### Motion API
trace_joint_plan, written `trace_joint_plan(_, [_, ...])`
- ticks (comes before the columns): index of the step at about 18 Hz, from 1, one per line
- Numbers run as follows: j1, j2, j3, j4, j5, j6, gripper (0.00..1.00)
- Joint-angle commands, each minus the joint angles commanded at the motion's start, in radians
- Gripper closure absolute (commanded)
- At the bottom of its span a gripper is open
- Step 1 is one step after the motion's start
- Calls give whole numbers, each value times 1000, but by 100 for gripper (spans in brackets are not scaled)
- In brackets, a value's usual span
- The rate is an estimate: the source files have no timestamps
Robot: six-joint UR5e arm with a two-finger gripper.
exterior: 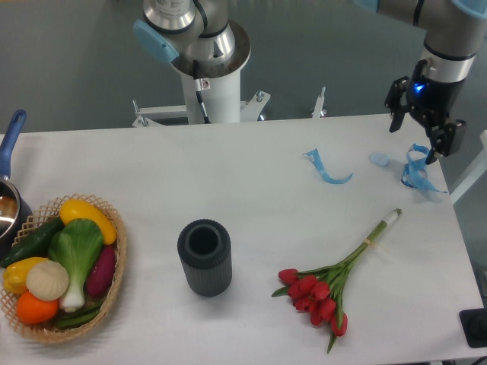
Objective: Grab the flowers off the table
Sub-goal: 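Move the open gripper from the blue ribbon toward the red tulip stems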
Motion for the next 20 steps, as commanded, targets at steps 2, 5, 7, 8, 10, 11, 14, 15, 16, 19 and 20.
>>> trace_joint_plan(2, [-6,0,-3,2,0,0,0])
trace_joint_plan(5, [-8,9,-18,2,-2,0,0])
trace_joint_plan(7, [-6,12,-32,3,-11,0,0])
trace_joint_plan(8, [-5,11,-41,8,-23,-2,0])
trace_joint_plan(10, [-3,12,-77,59,-57,-24,0])
trace_joint_plan(11, [-3,12,-107,104,-76,-61,0])
trace_joint_plan(14, [-14,8,-166,201,-92,-132,0])
trace_joint_plan(15, [-26,2,-170,201,-91,-132,0])
trace_joint_plan(16, [-38,-9,-173,201,-91,-138,0])
trace_joint_plan(19, [-66,-57,-160,202,-90,-216,0])
trace_joint_plan(20, [-81,-80,-144,202,-91,-257,0])
